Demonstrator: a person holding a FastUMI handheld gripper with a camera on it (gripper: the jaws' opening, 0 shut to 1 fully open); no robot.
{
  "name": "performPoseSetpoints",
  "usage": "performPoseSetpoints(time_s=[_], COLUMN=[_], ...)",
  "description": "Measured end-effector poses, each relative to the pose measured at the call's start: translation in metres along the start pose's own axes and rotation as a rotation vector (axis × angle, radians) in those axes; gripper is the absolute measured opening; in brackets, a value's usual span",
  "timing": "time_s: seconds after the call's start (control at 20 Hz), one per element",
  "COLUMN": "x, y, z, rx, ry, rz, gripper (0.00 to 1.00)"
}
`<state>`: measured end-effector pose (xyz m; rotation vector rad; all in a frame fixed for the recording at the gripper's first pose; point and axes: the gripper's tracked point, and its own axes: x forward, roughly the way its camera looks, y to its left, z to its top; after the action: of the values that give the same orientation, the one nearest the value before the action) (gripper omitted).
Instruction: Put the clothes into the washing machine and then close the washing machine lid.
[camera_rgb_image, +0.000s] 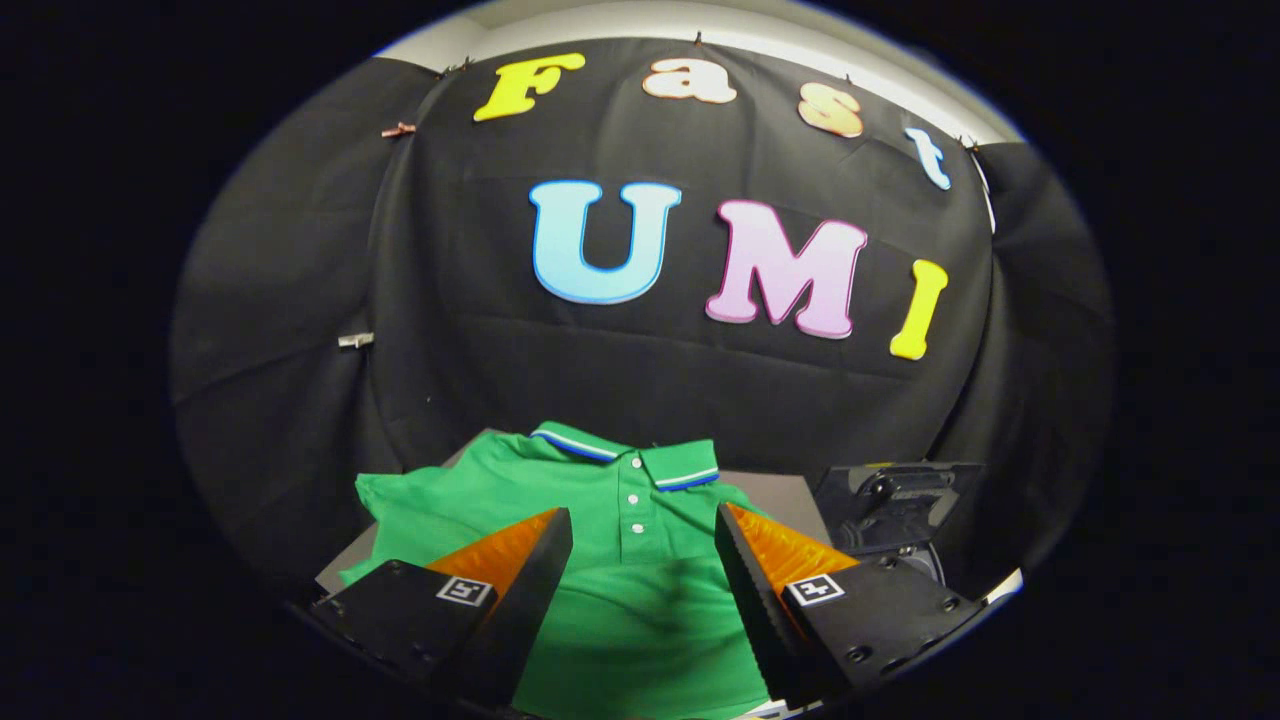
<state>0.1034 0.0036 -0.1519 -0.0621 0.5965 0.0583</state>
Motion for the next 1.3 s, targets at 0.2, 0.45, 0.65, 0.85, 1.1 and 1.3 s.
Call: performPoseSetpoints(time_s=[0.2, 0.45, 0.65, 0.85, 1.1, 1.3], x=[0.017, 0.046, 0.045, 0.045, 0.04, 0.04], y=[-0.004, -0.009, -0.007, -0.014, -0.017, -0.022], z=[-0.02, -0.041, -0.065, -0.062, -0.064, -0.059], rx=[0.014, -0.019, -0.007, 0.015, 0.103, 0.094], ry=[0.104, 0.208, 0.294, 0.255, 0.358, 0.353], rz=[0.002, -0.003, 0.068, 0.089, 0.086, 0.1], gripper=[0.91, 0.91, 0.88, 0.85, 0.3, 0.11])
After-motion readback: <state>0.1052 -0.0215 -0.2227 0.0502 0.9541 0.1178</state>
